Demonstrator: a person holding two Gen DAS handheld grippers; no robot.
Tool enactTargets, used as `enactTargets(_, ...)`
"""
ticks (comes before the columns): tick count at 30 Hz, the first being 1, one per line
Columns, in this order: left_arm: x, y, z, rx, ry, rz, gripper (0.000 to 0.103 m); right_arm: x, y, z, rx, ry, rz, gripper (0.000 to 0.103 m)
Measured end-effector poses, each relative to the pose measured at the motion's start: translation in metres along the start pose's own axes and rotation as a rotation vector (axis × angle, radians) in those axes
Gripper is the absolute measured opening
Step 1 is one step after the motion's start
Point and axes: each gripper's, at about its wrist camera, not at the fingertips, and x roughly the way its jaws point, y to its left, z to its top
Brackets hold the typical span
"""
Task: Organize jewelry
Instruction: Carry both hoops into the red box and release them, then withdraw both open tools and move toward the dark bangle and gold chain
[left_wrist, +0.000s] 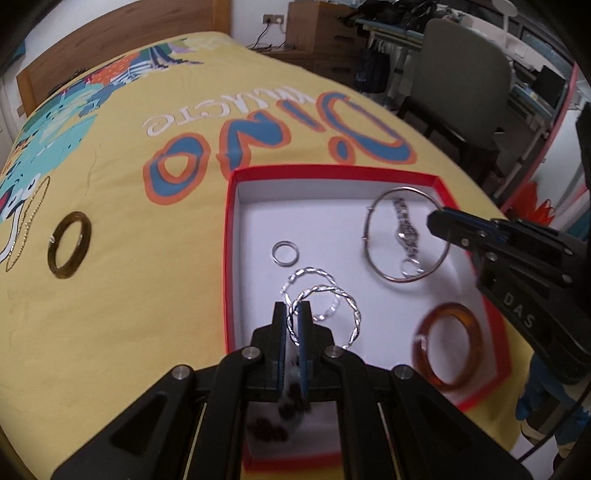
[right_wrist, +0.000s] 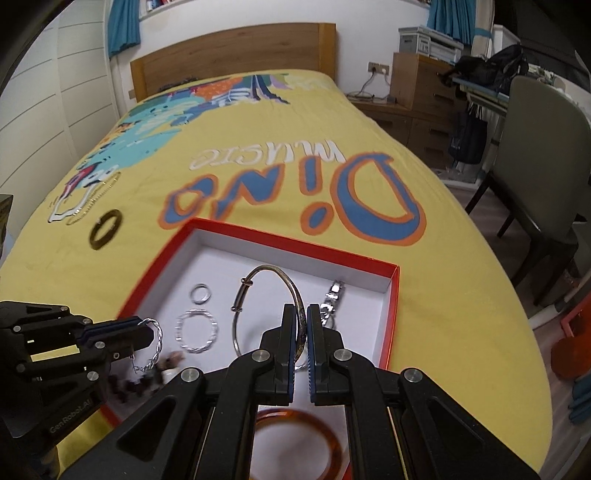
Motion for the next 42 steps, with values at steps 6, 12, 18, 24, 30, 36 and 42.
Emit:
enactTargets(6,0.021,0.006,-0.004,-0.015,0.033,0.024,0.005,0.021,-0.013,-0.003,0.009,0.044,-0.015,0.005)
enactTargets(12,0.019,0.006,-0.004,-0.023,0.017,0.022,0.007,0.026,-0.023,-0.008,0.031,0.065,-0.035,0.005)
enactTargets(18,0.003,0.007,-0.004,-0.033,-0.002,-0.025,0.028,0.012,-0.027,-0.008,0.053,0.045,-0.033,0.018)
enactTargets(24,-0.032,0.014,-0.012,-0.04,-0.043,-0.034,0.037,-0.021,-0.025,-0.007,0.07,0.002,-0.028,0.031)
enactTargets(30,-0.072,0.037,-0.03,-0.086,-0.079,-0.048,0.037,-0.059,-0.012,-0.013,0.07,-0.029,-0.018,0.031)
enactTargets(36,-0.118,0.065,-0.057,-0.127,-0.108,0.009,0.037,-0.095,0.013,-0.022,0.068,-0.05,0.004,0.035)
enactTargets(42,-0.153,0.093,-0.097,-0.153,-0.112,0.084,0.037,-0.125,0.046,-0.035,0.05,-0.063,0.03,0.037)
